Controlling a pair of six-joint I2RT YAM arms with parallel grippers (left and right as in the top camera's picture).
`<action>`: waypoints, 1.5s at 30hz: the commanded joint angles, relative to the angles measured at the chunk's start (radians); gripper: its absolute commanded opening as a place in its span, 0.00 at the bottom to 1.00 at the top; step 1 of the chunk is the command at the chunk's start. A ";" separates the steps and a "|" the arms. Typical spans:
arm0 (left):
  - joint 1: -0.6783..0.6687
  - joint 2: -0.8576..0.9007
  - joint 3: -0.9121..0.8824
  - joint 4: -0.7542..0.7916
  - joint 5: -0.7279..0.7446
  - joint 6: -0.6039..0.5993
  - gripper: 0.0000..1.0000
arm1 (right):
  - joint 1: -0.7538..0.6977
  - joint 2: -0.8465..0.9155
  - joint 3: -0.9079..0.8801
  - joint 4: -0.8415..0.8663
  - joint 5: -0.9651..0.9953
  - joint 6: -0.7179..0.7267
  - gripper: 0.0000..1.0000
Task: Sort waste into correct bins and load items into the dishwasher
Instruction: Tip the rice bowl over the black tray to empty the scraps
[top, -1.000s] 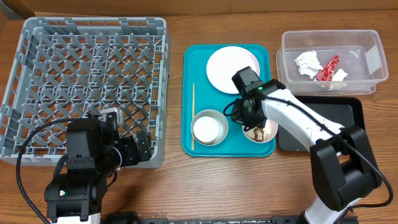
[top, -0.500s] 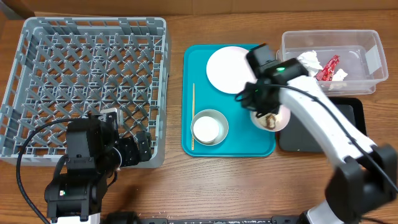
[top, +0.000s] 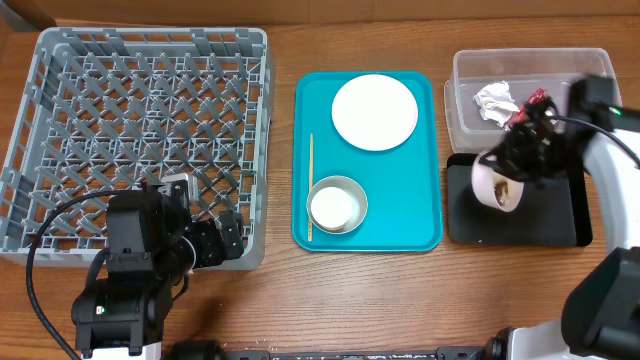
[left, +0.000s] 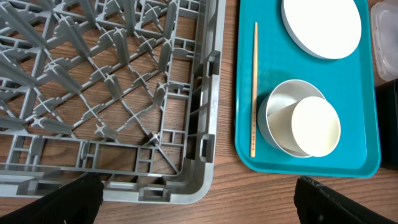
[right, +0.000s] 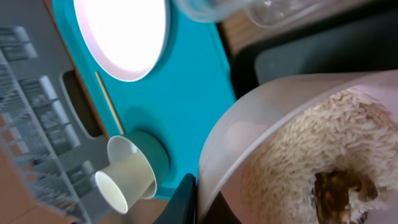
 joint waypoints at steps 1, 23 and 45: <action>0.000 -0.002 0.020 0.001 0.012 0.015 1.00 | -0.161 -0.017 -0.109 0.024 -0.303 -0.219 0.04; 0.000 -0.002 0.020 0.001 0.012 0.015 1.00 | -0.395 0.039 -0.266 0.109 -0.880 -0.375 0.04; 0.000 -0.002 0.020 0.001 0.012 0.015 1.00 | -0.395 0.039 -0.266 0.119 -0.984 -0.346 0.04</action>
